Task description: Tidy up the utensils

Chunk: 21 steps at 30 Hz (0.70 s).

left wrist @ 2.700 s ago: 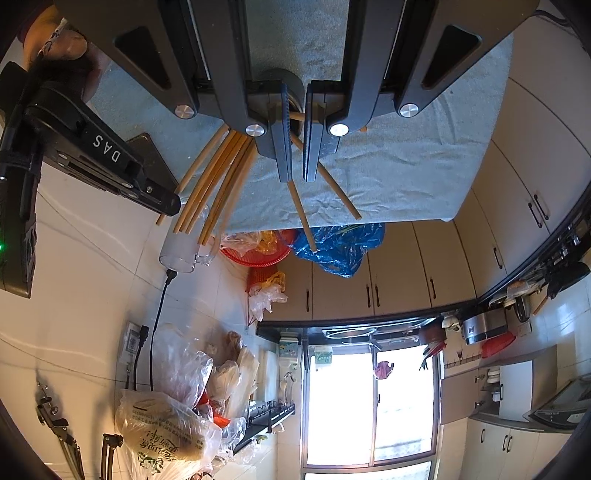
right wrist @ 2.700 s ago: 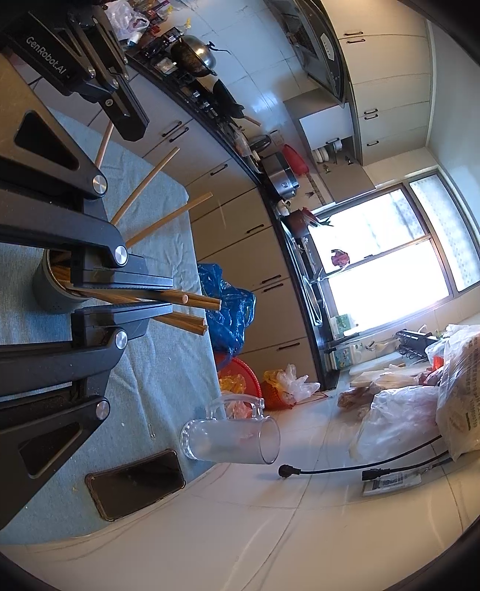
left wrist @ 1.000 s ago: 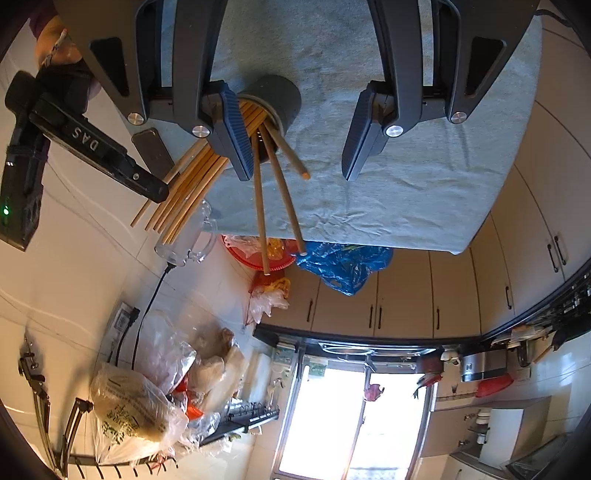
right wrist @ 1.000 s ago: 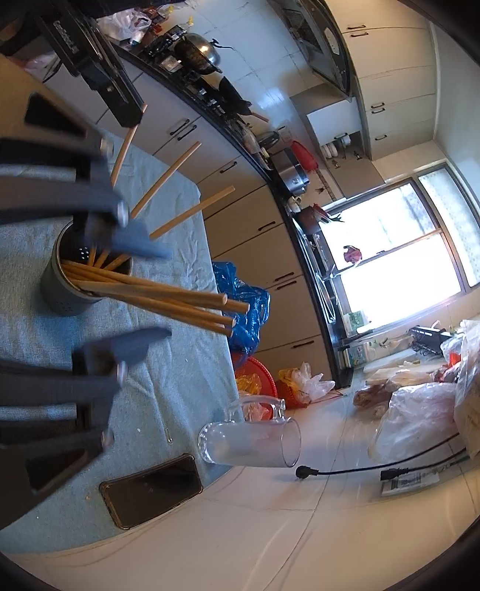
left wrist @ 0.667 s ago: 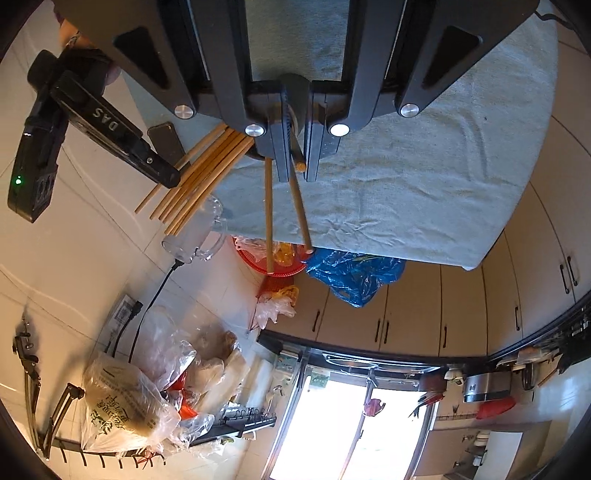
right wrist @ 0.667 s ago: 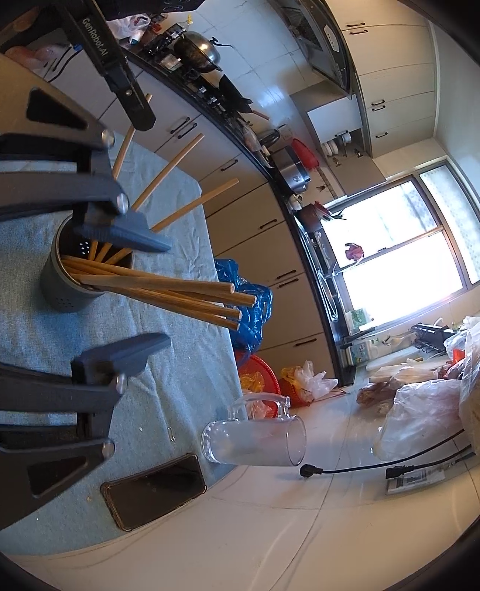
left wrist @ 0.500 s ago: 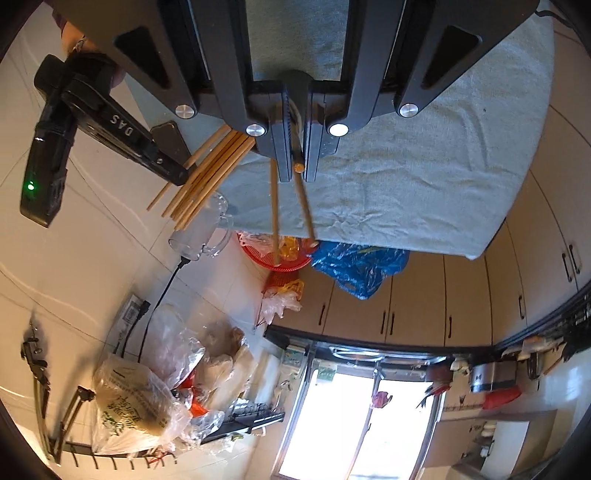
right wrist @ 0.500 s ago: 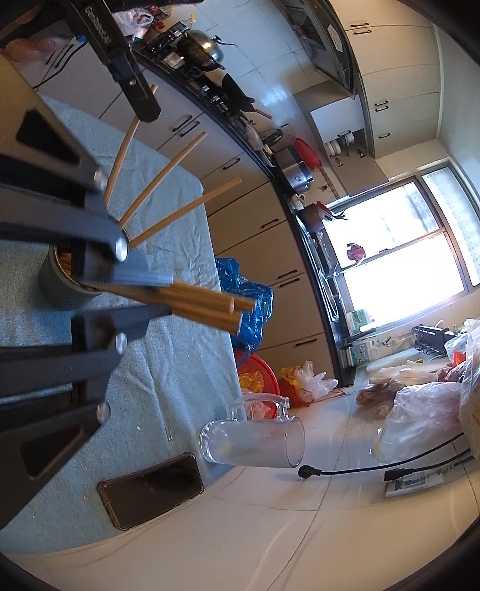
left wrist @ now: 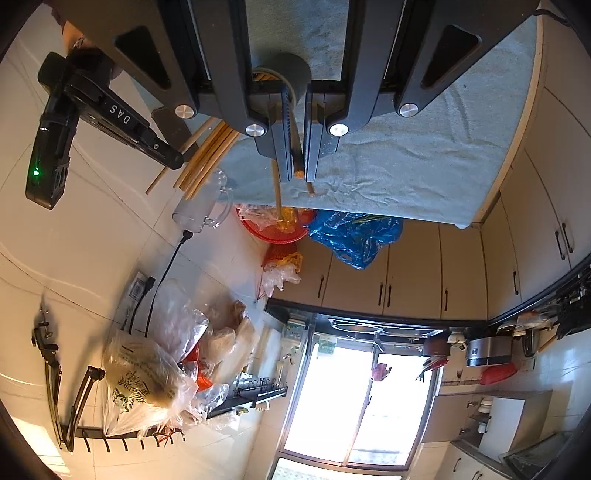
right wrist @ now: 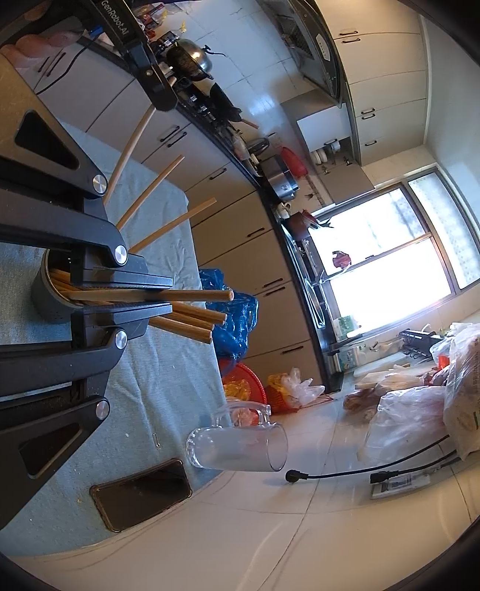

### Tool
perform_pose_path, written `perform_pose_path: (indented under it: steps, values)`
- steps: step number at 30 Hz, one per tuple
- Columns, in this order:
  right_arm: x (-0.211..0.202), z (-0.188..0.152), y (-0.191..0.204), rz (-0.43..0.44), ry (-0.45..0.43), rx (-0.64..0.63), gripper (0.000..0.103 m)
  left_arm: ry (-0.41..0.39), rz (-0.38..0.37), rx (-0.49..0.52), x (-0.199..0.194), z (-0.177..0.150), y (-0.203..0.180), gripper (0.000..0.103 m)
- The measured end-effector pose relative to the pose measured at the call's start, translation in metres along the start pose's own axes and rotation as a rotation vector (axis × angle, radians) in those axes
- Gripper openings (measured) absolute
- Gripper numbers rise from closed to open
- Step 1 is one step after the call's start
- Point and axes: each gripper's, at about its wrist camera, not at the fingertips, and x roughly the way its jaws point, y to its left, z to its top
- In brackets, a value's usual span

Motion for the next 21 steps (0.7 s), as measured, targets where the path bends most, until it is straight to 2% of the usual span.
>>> perform_pose_path:
  steps: [6, 15, 21]
  values:
    - [0.000, -0.002, -0.002, 0.008, -0.002, 0.015, 0.008, 0.004, -0.002, 0.004, -0.003, -0.004, 0.003, 0.006]
    - [-0.020, 0.008, 0.005, 0.018, -0.082, 0.009, 0.008, 0.017, 0.019, 0.089, 0.004, -0.015, -0.025, 0.005]
    - [-0.014, 0.002, 0.008, 0.019, -0.060, 0.004, 0.008, 0.033, 0.029, 0.120, 0.010, -0.020, -0.034, 0.005]
